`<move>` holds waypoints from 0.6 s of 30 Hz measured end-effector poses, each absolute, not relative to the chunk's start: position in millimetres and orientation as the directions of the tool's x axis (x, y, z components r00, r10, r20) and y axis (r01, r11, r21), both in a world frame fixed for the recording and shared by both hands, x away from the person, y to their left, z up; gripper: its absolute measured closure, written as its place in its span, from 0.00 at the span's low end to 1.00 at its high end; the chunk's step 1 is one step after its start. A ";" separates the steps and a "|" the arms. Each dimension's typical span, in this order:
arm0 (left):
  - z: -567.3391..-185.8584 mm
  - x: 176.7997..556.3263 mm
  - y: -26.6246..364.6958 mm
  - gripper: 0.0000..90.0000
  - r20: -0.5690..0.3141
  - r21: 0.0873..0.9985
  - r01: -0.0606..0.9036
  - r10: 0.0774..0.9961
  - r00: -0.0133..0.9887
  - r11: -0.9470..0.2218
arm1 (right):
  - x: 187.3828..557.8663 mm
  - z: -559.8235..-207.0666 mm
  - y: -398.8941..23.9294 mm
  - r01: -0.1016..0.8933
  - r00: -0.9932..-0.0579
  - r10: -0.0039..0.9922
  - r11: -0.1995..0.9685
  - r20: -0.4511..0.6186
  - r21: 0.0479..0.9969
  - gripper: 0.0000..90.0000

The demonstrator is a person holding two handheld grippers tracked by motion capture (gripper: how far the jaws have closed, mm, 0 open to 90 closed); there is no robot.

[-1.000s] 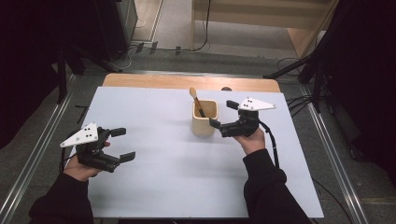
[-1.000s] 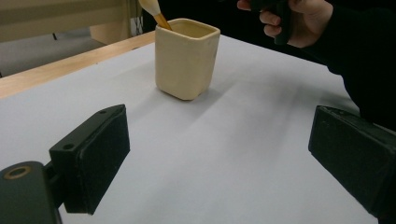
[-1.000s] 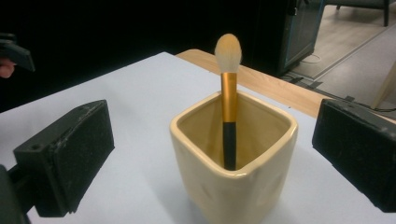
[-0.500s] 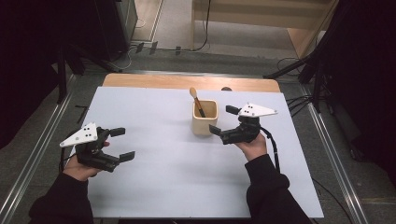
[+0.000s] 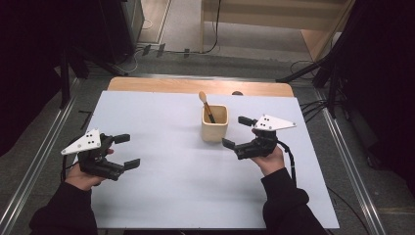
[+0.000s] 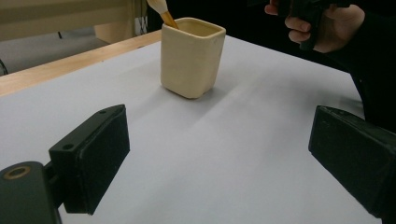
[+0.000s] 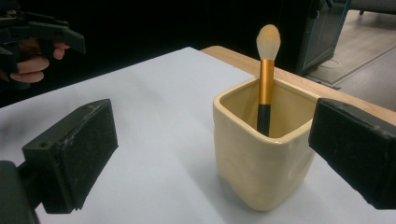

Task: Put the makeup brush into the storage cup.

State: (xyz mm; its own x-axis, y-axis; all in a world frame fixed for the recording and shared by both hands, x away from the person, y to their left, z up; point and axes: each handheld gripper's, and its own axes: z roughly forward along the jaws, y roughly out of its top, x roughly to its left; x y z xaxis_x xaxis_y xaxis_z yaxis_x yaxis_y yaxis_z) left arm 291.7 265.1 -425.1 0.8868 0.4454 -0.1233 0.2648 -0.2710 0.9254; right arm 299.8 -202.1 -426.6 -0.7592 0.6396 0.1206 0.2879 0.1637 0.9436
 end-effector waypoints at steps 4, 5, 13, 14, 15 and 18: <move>-425.5 291.9 265.6 0.06 -0.125 0.925 0.267 0.449 0.885 -0.270 | 294.0 -427.0 -205.9 0.281 -0.762 0.638 0.172 0.111 0.944 0.01; -425.5 292.0 265.6 0.06 -0.125 0.926 0.267 0.450 0.885 -0.268 | 292.2 -427.2 -206.9 0.278 -0.759 0.642 0.172 0.107 0.945 0.01; -425.7 291.8 266.7 0.05 -0.127 0.926 0.268 0.452 0.883 -0.264 | 280.6 -430.3 -219.6 0.278 -0.749 0.652 0.152 0.115 0.948 0.01; -425.8 291.8 266.8 0.05 -0.127 0.927 0.268 0.452 0.883 -0.263 | 279.5 -430.4 -220.9 0.281 -0.748 0.654 0.153 0.116 0.948 0.01; -425.8 291.8 267.0 0.05 -0.126 0.927 0.267 0.452 0.883 -0.264 | 278.1 -430.9 -222.4 0.278 -0.746 0.656 0.152 0.114 0.949 0.01; -425.9 291.7 267.5 0.05 -0.125 0.926 0.268 0.454 0.882 -0.266 | 274.4 -433.0 -227.8 0.275 -0.748 0.653 0.139 0.121 0.951 0.00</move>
State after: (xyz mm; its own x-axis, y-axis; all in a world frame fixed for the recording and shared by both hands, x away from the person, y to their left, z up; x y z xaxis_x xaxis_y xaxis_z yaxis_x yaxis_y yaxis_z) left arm 291.7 267.5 -425.9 0.8820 0.4544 -0.1245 0.2679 -0.2663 0.9259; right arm 274.4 -227.8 -433.0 -0.7481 0.6525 0.1207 0.2750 0.1392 0.9513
